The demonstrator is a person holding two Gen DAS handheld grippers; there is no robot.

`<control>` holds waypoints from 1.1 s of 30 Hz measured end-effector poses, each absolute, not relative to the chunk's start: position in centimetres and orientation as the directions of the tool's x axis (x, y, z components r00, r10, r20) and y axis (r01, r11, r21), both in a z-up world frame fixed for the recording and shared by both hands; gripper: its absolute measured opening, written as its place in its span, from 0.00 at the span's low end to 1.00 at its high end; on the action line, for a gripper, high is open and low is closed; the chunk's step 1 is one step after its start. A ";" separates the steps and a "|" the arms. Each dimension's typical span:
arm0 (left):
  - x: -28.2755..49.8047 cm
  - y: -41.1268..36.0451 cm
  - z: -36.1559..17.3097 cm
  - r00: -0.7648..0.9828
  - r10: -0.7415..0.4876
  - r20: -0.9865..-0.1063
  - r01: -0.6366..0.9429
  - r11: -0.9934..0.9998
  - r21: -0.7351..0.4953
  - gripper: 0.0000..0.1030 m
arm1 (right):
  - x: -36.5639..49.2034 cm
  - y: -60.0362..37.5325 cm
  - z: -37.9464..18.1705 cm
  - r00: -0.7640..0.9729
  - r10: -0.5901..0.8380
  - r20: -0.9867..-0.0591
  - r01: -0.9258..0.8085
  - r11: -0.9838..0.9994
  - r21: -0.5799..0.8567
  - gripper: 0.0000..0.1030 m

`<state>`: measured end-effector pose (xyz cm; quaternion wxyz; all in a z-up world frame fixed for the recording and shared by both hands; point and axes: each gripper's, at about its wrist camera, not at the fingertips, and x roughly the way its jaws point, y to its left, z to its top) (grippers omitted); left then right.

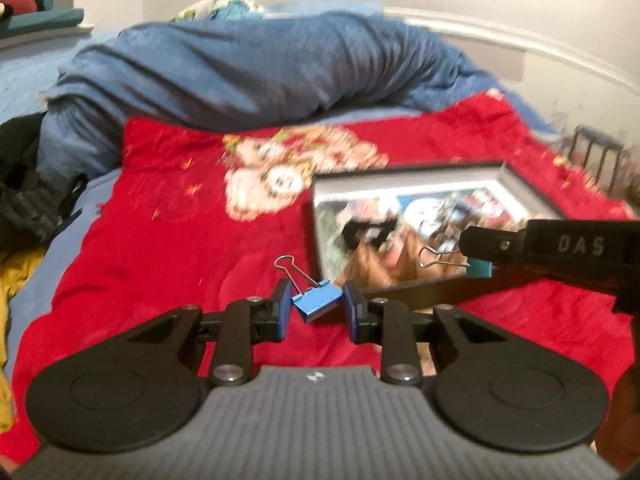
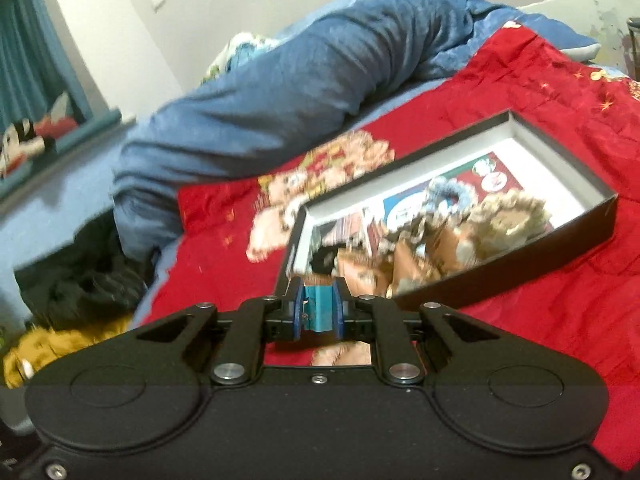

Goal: Organize objects
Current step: 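Lift both clips and carry them over the black box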

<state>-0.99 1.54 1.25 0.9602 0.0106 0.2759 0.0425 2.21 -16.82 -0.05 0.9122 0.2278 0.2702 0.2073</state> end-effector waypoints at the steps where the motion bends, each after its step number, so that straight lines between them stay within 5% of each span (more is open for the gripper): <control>1: -1.0 1.6 1.7 0.859 0.072 -0.508 -0.064 0.997 0.033 0.30 | 2.2 -17.3 0.4 0.774 0.501 -0.387 -0.253 0.805 0.537 0.15; 11: 2.4 1.9 6.6 0.938 -0.103 -0.330 0.104 0.994 -0.013 0.30 | 3.3 -23.0 6.3 0.874 0.437 -0.212 -0.261 0.790 0.555 0.15; 18: 8.0 -1.0 5.8 0.942 -0.143 -0.303 0.160 0.987 0.033 0.30 | 7.6 -25.2 5.5 0.894 0.373 -0.247 -0.190 0.818 0.543 0.15; 28: 13.4 -3.0 0.1 0.912 -0.157 -0.379 0.164 0.986 -0.013 0.30 | 15.7 -26.4 -2.2 0.881 0.298 -0.368 -0.045 0.827 0.561 0.15; 33: 14.1 -4.7 -2.0 0.909 -0.112 -0.401 0.170 0.979 0.112 0.31 | 18.6 -27.4 -5.7 0.880 0.263 -0.396 0.020 0.812 0.583 0.15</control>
